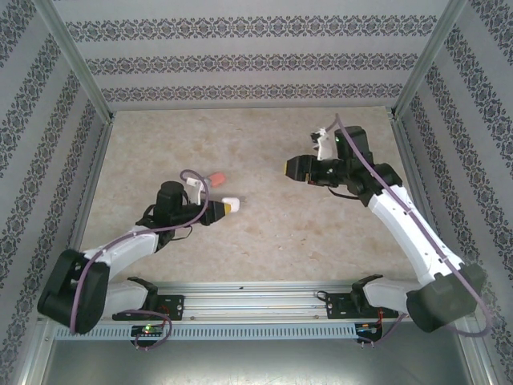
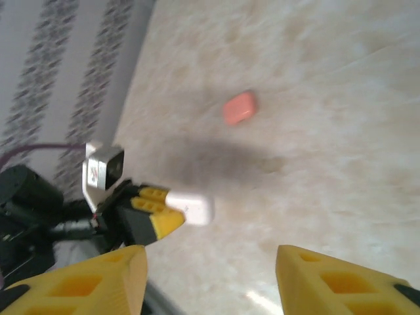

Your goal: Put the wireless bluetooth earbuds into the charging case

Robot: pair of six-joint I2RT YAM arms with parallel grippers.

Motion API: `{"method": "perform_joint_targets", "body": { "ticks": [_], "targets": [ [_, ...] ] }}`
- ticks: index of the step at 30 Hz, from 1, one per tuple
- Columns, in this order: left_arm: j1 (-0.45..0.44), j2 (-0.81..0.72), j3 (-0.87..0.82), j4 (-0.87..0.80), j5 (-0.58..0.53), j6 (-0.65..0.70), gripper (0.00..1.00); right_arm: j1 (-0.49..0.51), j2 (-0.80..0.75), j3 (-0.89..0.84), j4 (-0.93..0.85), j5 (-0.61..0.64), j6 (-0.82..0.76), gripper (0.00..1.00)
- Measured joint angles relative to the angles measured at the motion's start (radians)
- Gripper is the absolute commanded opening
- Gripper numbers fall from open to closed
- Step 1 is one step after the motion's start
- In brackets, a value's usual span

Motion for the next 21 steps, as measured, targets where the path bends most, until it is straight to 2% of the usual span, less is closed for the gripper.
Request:
{"method": "perform_joint_targets", "body": {
  "ticks": [4, 6, 9, 12, 14, 21],
  "targets": [
    [0.000, 0.166, -0.035, 0.023, -0.018, -0.045, 0.04, -0.087, -0.102, -0.097, 0.030, 0.129, -0.010, 0.74],
    [0.005, 0.241, -0.048, 0.093, 0.018, -0.071, 0.07, -0.154, -0.150, -0.154, 0.057, 0.192, -0.006, 0.80],
    [0.006, 0.299, -0.045, 0.191, 0.038, -0.095, 0.20, -0.262, -0.212, -0.257, 0.101, 0.299, 0.000, 0.90],
    [0.006, 0.309, -0.045, 0.211, 0.035, -0.094, 0.36, -0.338, -0.261, -0.365, 0.150, 0.422, -0.002, 0.98],
    [0.006, 0.297, -0.042, 0.184, 0.019, -0.080, 0.46, -0.356, -0.286, -0.436, 0.197, 0.507, -0.018, 0.98],
    [0.006, 0.137, 0.051, -0.150, -0.153, 0.045, 0.59, -0.359, -0.322, -0.644, 0.411, 0.719, -0.128, 0.98]
  ]
}}
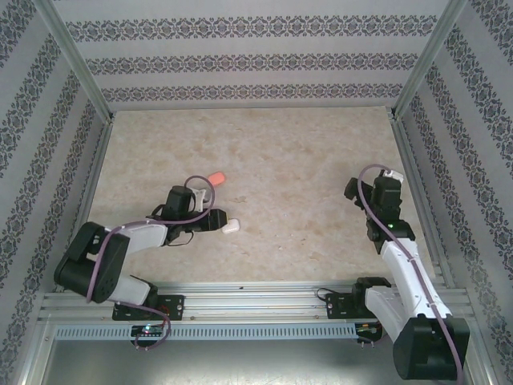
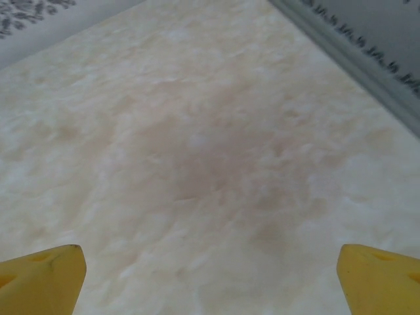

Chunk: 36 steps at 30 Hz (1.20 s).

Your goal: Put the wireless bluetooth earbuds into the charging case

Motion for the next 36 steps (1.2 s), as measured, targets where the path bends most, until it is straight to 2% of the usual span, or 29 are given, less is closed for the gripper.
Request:
{"method": "perform_joint_targets", "body": {
  "ticks": [3, 8, 11, 15, 20, 26, 31, 35, 36],
  "targets": [
    [0.000, -0.063, 0.103, -0.152, -0.096, 0.071, 0.65, -0.006, 0.002, -0.071, 0.110, 0.036, -0.069, 0.98],
    [0.017, -0.136, 0.227, -0.267, -0.275, 0.214, 0.88, -0.006, 0.067, -0.138, 0.288, 0.037, -0.150, 0.98],
    [0.047, -0.187, 0.228, -0.239, -0.391, 0.299, 0.93, -0.013, 0.158, -0.142, 0.404, 0.031, -0.167, 0.98],
    [0.134, -0.200, 0.156, -0.050, -0.472, 0.409, 1.00, -0.013, 0.292, -0.145, 0.569, 0.031, -0.176, 0.98],
    [0.252, -0.092, 0.041, 0.202, -0.499, 0.489, 1.00, -0.013, 0.415, -0.187, 0.781, 0.031, -0.179, 0.98],
    [0.378, 0.027, 0.029, 0.283, -0.456, 0.472, 1.00, -0.013, 0.492, -0.219, 0.934, 0.031, -0.180, 0.98],
    [0.397, 0.075, -0.017, 0.434, -0.407, 0.460, 1.00, -0.007, 0.511, -0.220, 1.027, -0.008, -0.217, 0.98],
    [0.397, 0.147, -0.109, 0.629, -0.385, 0.459, 1.00, 0.022, 0.635, -0.220, 1.141, -0.037, -0.256, 0.98],
    [0.397, 0.175, -0.138, 0.682, -0.386, 0.459, 1.00, 0.030, 0.651, -0.217, 1.123, -0.040, -0.262, 0.98]
  ]
}}
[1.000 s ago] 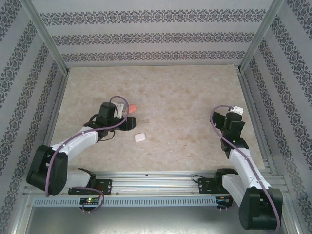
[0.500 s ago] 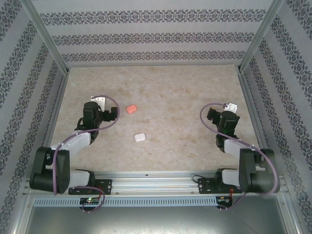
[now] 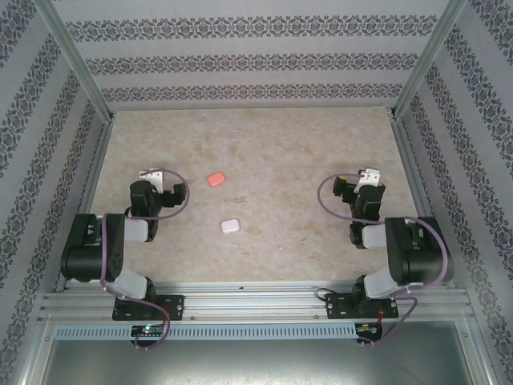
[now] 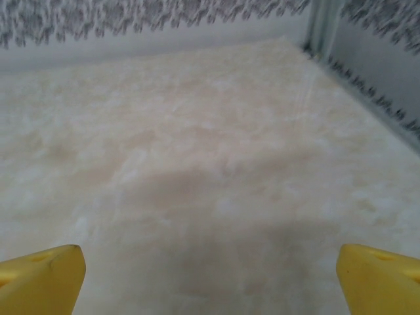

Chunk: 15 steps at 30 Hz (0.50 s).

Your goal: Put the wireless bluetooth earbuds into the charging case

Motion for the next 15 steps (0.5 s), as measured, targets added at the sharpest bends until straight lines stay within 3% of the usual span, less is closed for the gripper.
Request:
{"method": "perform_joint_targets", "body": {
  "ticks": [15],
  "targets": [
    [-0.021, 0.022, 0.018, 0.049, -0.056, -0.003, 1.00, 0.050, 0.000, 0.069, -0.060, 0.041, -0.051, 0.98]
  ]
}}
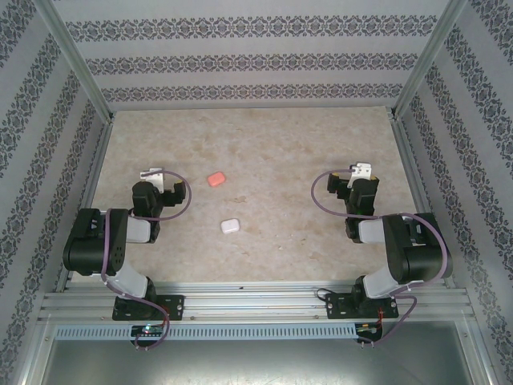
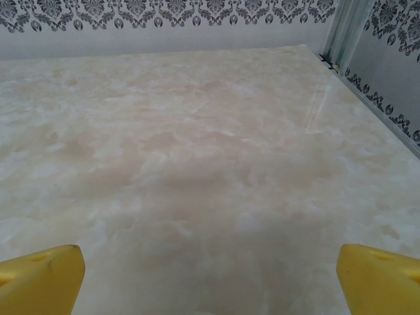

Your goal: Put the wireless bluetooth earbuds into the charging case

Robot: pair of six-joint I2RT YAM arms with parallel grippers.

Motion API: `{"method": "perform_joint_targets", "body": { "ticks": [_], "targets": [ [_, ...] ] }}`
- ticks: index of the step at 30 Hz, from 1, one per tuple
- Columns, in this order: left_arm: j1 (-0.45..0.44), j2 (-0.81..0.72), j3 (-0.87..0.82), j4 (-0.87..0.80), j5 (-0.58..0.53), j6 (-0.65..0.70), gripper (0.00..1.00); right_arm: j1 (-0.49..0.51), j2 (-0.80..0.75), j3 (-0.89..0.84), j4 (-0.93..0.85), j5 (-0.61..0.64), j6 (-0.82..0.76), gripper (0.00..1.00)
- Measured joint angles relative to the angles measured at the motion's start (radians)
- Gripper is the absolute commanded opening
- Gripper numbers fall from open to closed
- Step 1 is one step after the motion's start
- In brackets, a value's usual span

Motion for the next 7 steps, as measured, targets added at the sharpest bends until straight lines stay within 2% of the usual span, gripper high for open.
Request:
{"method": "perform_joint_targets", "body": {
  "ticks": [7],
  "targets": [
    [-0.004, 0.000, 0.000, 0.000, 0.084, 0.031, 1.00, 0.000, 0.000, 0.000, -0.006, 0.001, -0.001, 0.98]
  ]
}}
